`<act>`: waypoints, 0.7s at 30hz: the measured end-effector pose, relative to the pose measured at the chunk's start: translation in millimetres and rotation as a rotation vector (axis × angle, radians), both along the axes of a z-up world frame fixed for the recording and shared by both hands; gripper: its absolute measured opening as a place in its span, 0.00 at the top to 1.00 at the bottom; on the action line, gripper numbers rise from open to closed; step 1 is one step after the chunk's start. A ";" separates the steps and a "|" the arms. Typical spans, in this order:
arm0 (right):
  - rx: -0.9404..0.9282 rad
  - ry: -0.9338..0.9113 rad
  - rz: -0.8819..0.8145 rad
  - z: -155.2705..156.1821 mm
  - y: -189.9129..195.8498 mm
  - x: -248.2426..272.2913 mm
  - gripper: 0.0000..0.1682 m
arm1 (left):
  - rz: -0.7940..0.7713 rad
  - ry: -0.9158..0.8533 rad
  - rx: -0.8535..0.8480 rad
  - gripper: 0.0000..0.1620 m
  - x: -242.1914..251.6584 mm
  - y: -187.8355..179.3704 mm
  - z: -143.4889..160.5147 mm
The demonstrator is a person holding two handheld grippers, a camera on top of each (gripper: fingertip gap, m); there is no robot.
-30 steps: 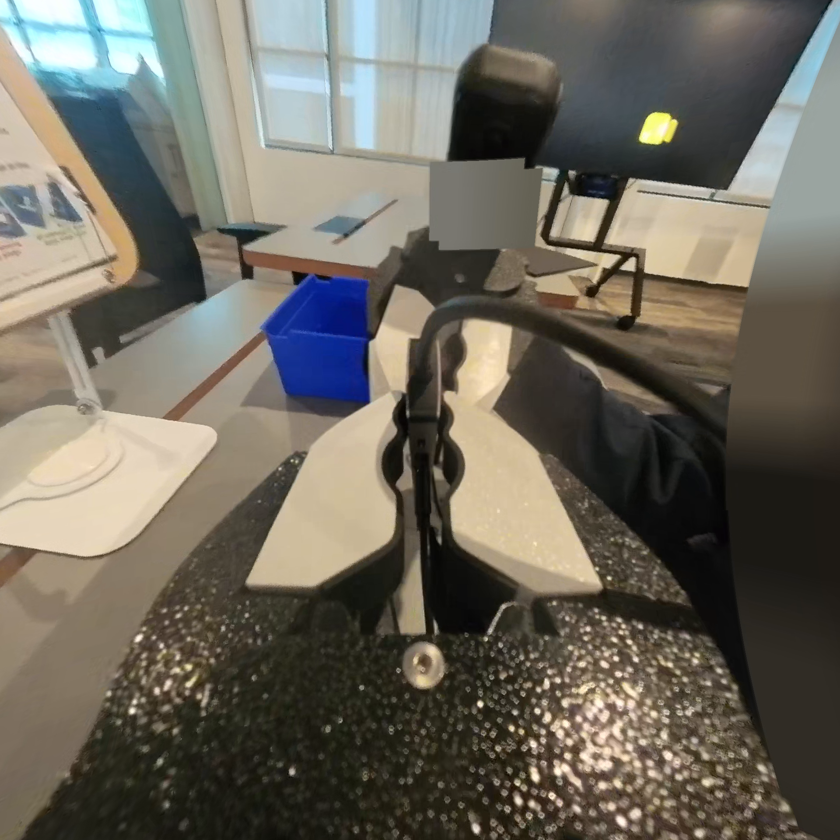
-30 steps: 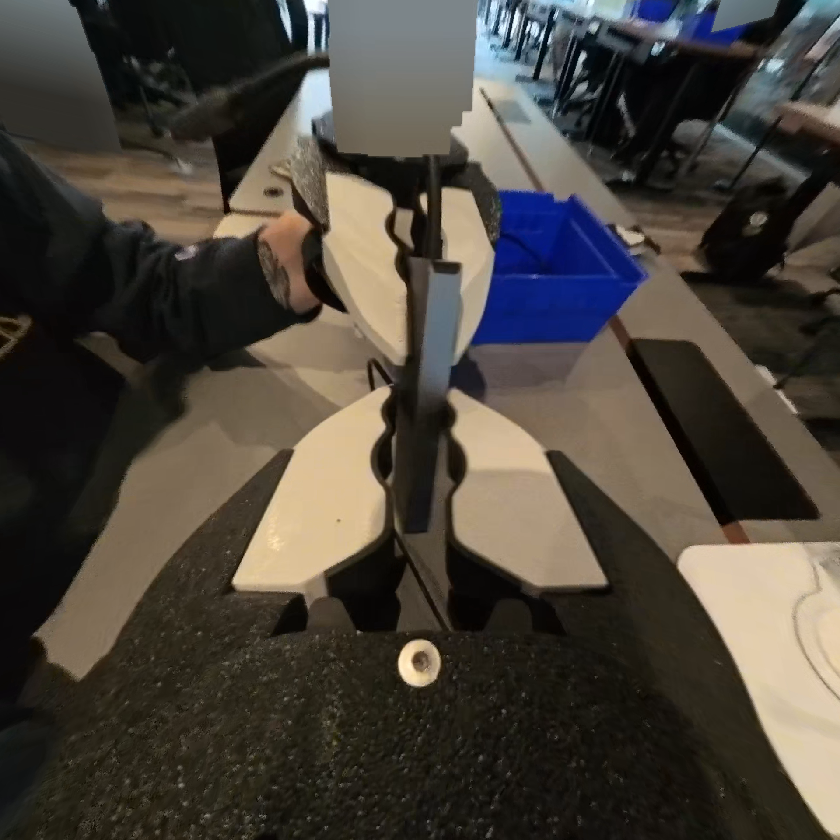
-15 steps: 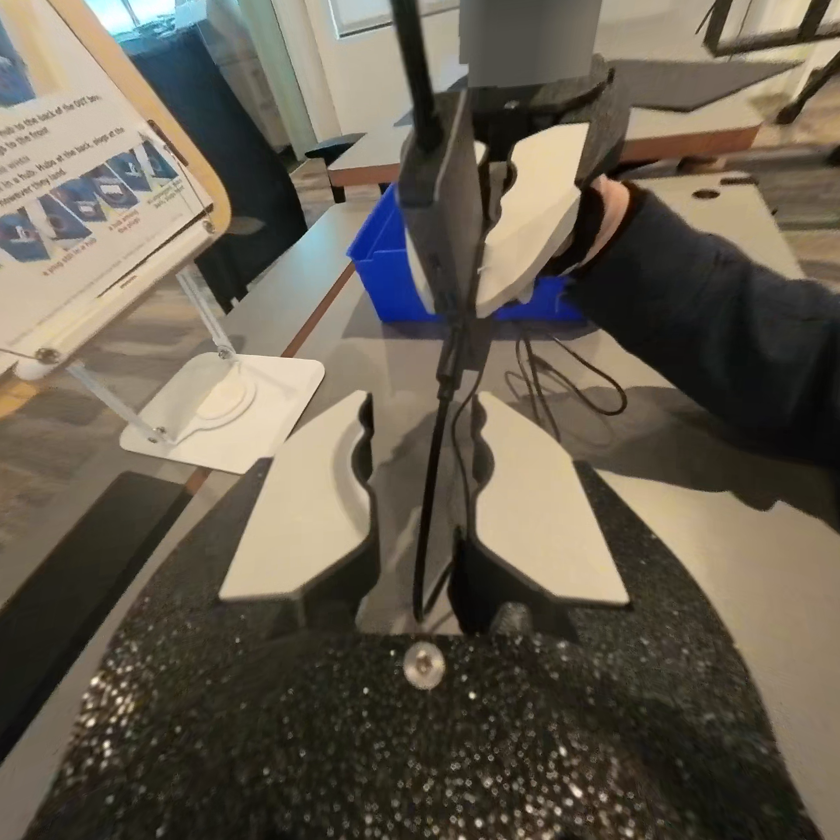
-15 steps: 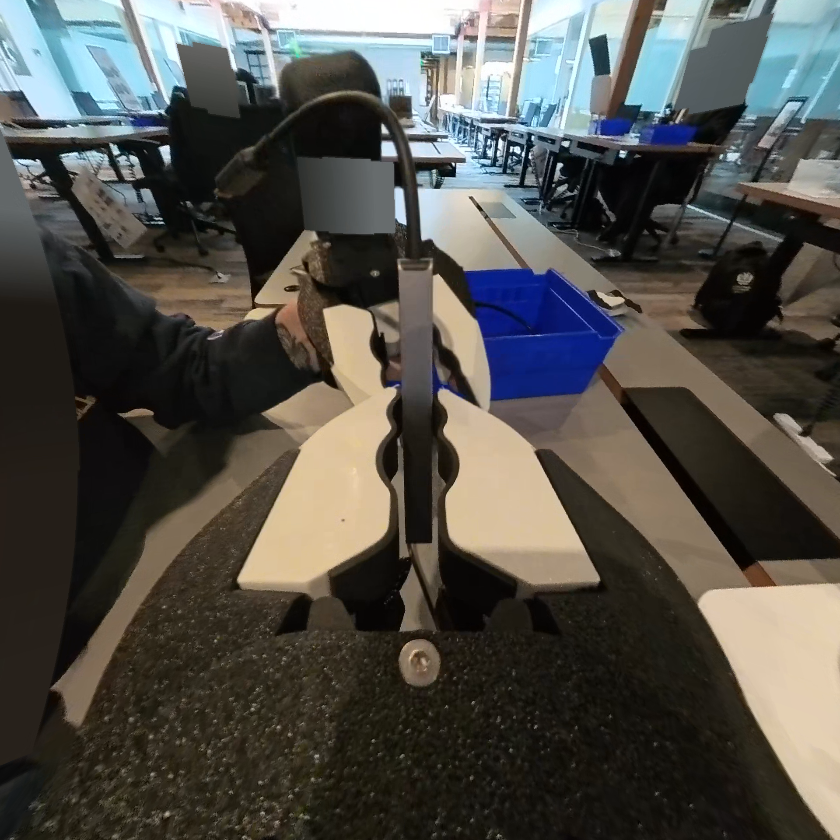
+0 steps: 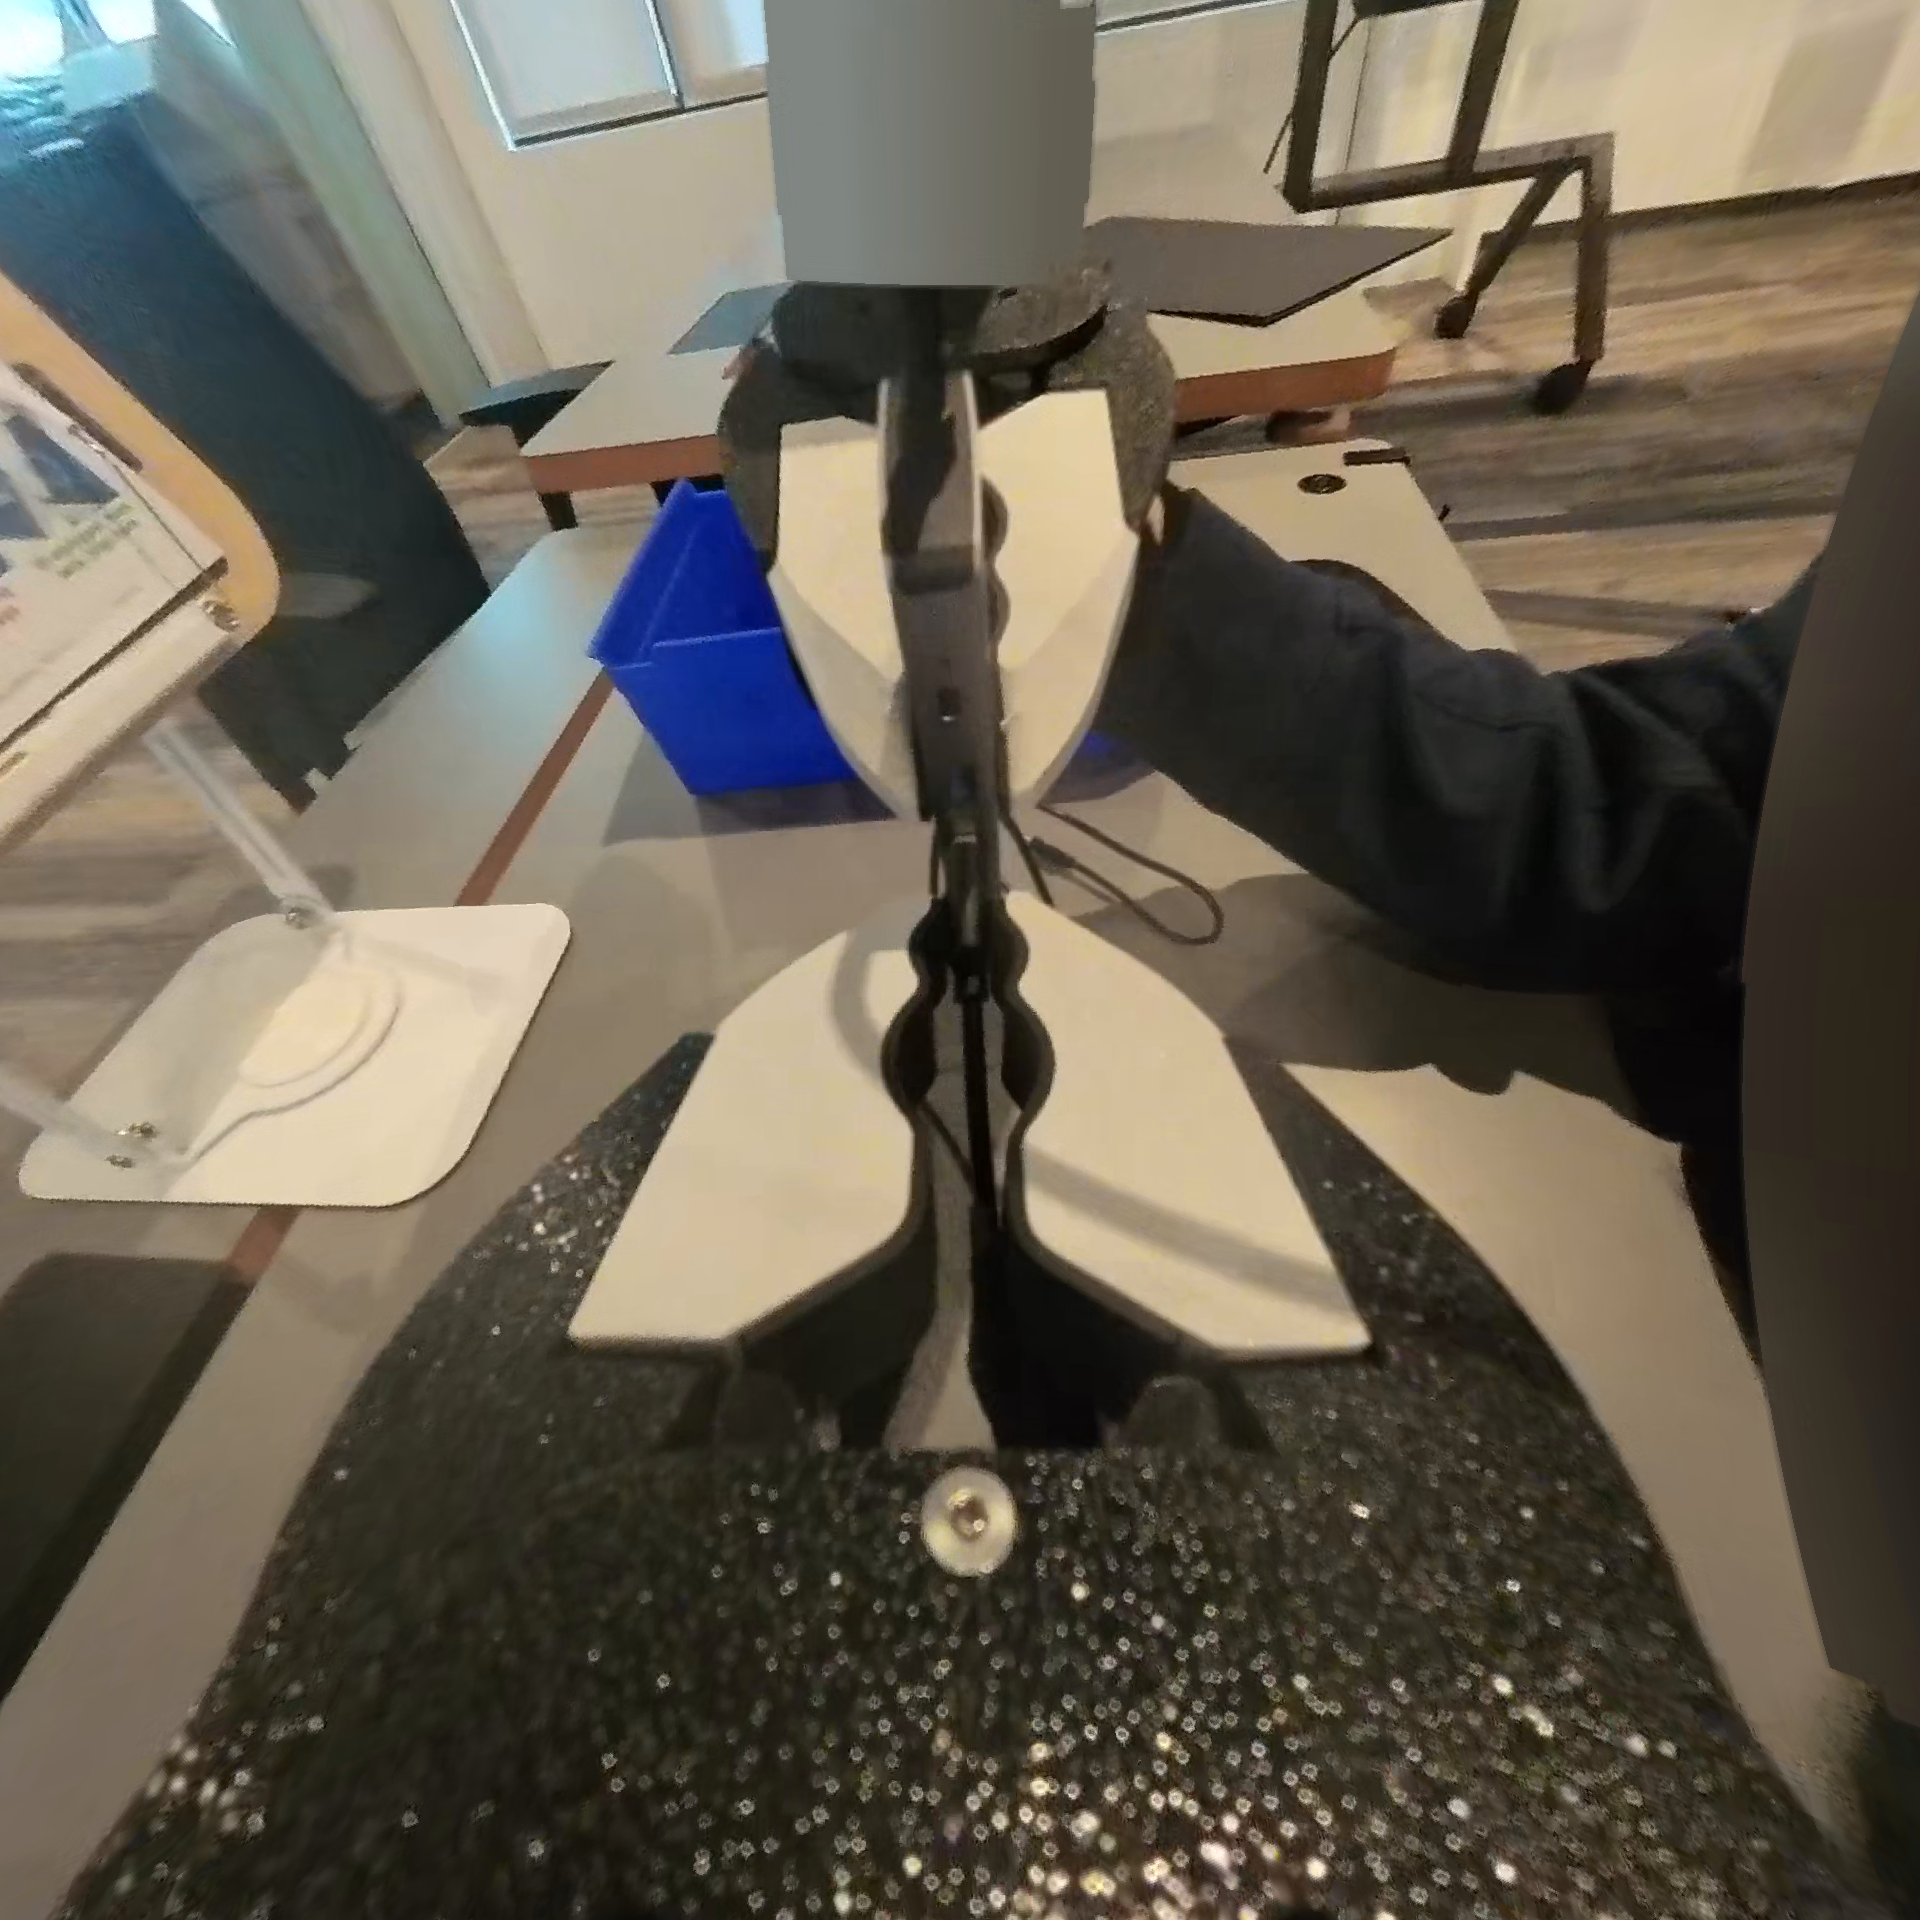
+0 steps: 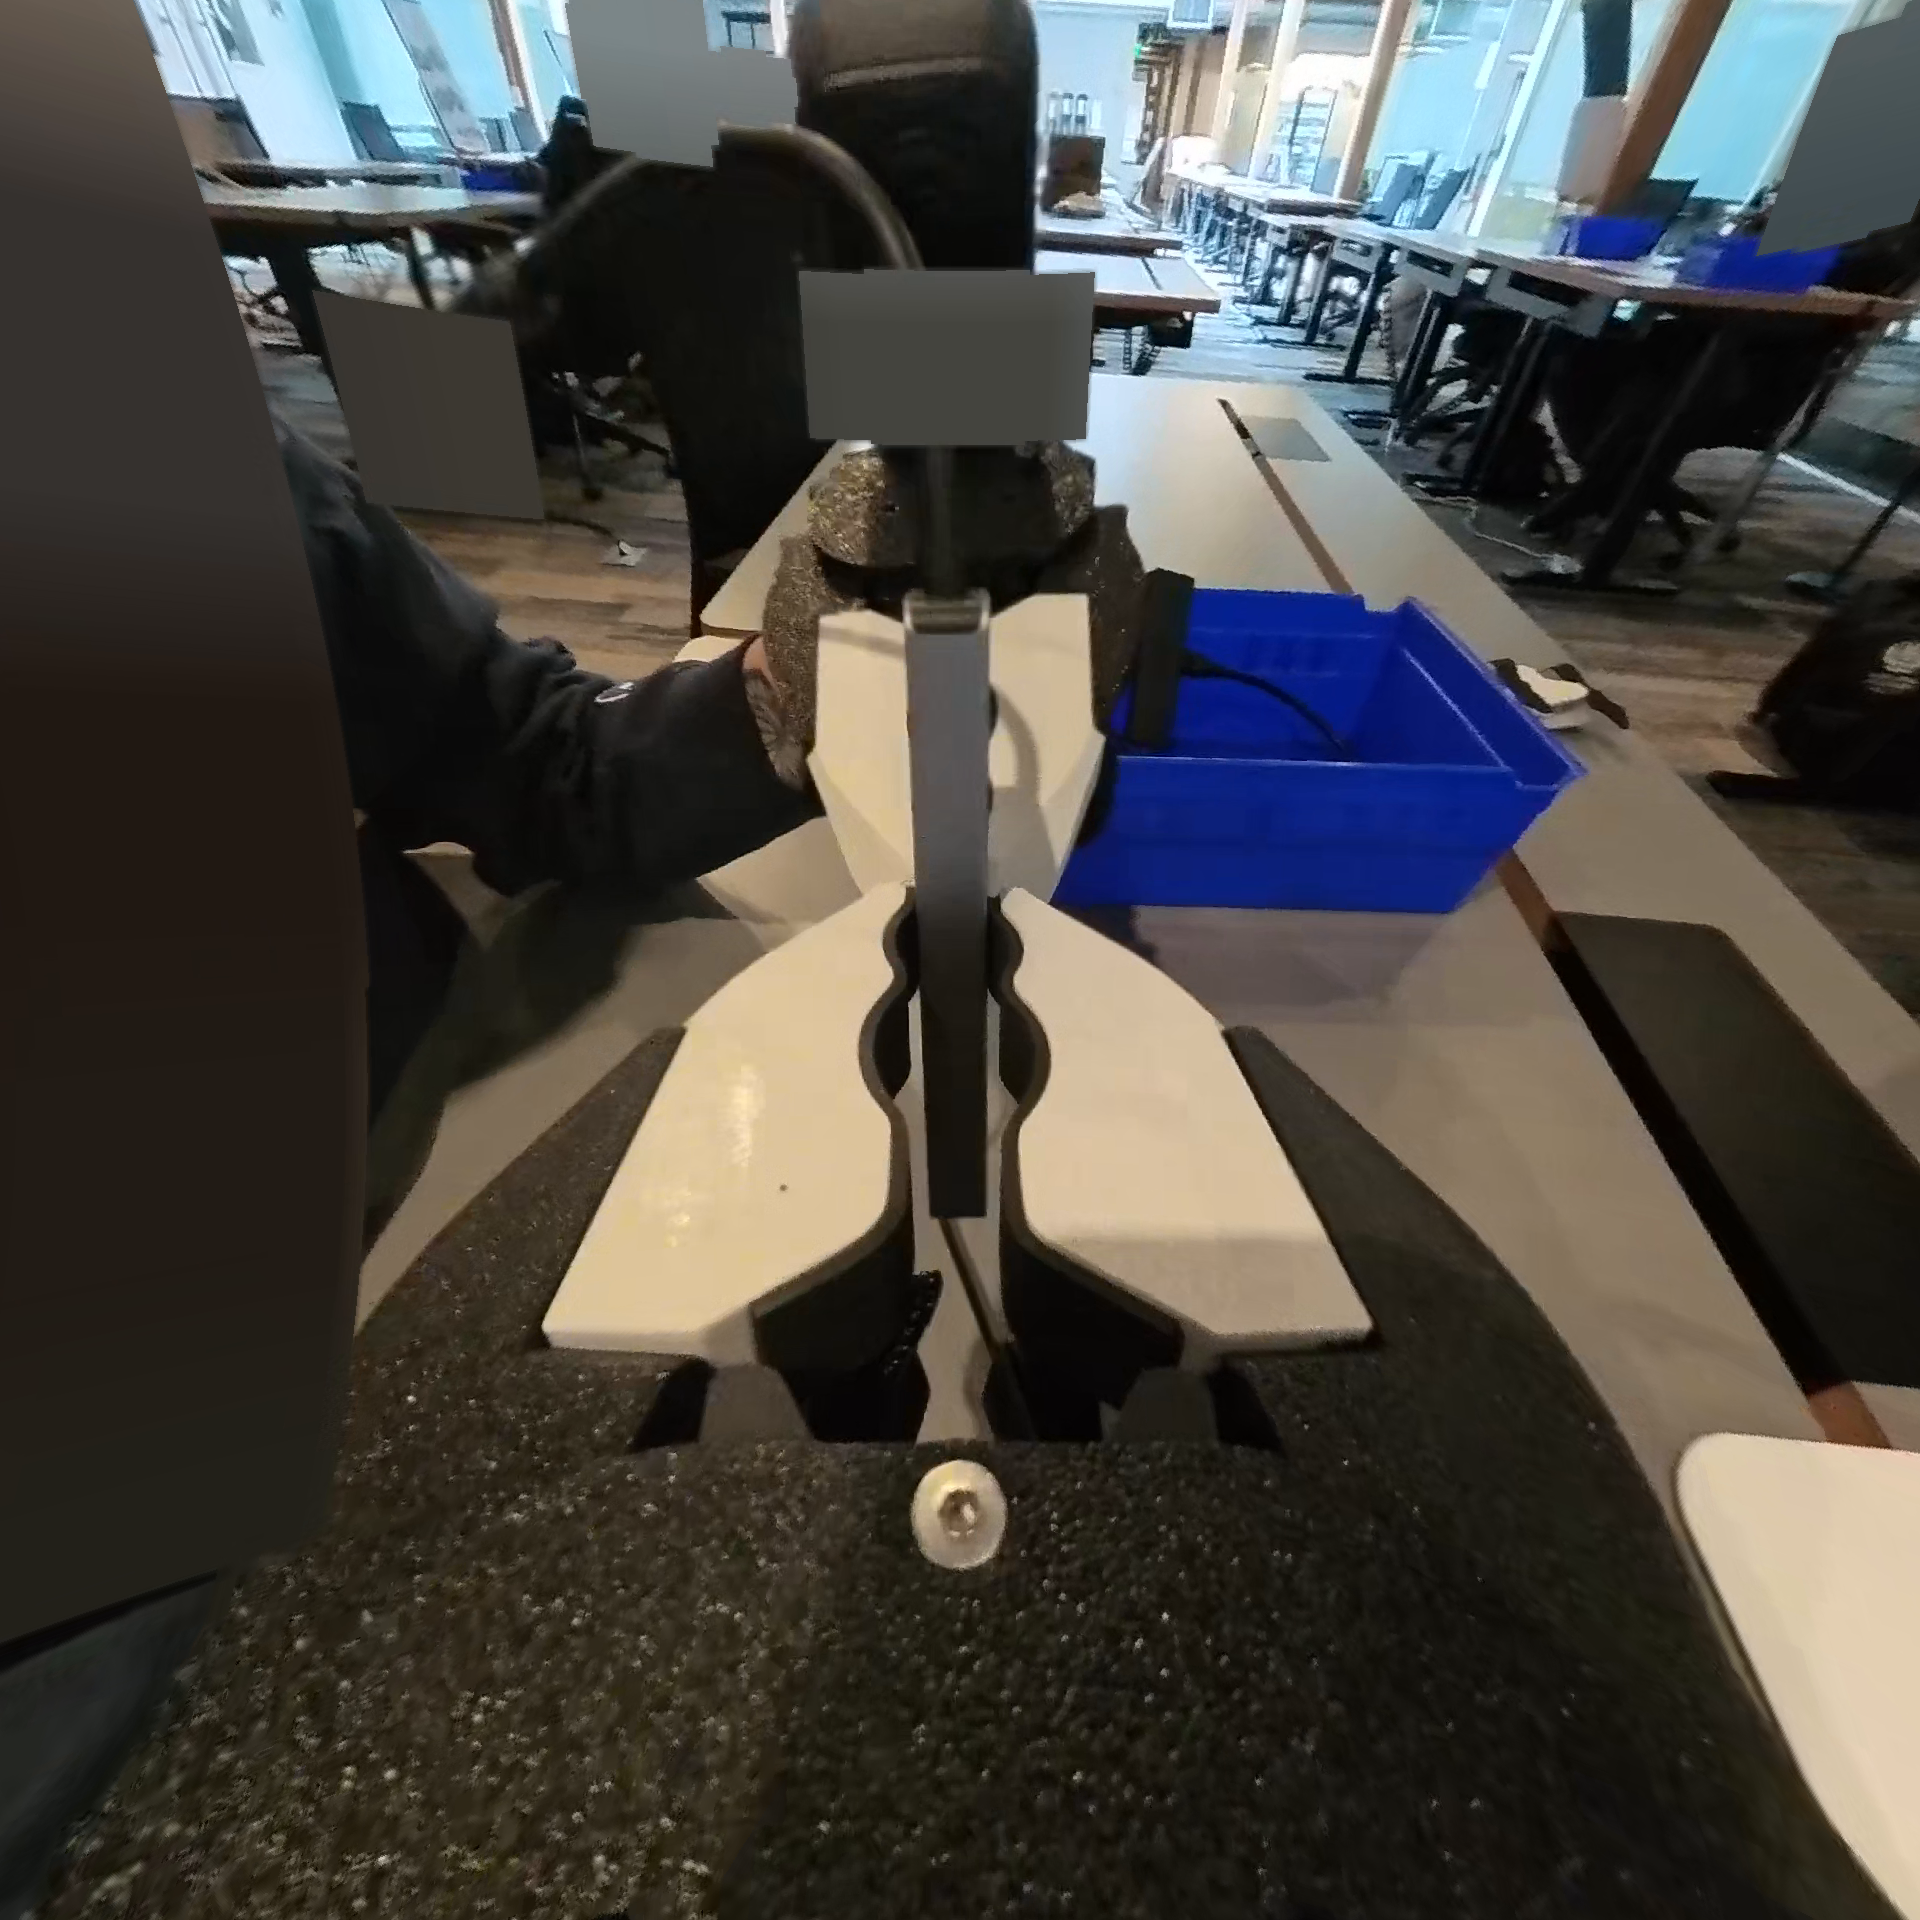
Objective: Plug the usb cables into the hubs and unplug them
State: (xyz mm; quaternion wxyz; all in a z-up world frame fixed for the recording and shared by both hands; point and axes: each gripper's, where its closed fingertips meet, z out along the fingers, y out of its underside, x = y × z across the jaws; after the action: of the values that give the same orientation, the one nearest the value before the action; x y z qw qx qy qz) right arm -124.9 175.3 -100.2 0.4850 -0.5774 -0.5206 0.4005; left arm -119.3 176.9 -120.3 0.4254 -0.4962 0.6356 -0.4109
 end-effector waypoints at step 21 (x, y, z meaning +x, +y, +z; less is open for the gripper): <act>0.108 -0.072 -0.755 27.4 19.7 137.1 0.93 | 0.085 0.017 0.068 0.96 -41.3 22.2 10.9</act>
State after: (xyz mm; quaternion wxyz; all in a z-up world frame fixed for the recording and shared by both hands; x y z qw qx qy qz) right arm 12.2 195.0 -72.8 0.6095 -0.7158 -0.3082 0.1452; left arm -160.6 199.1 -109.4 0.4536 -0.5114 0.6311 -0.3666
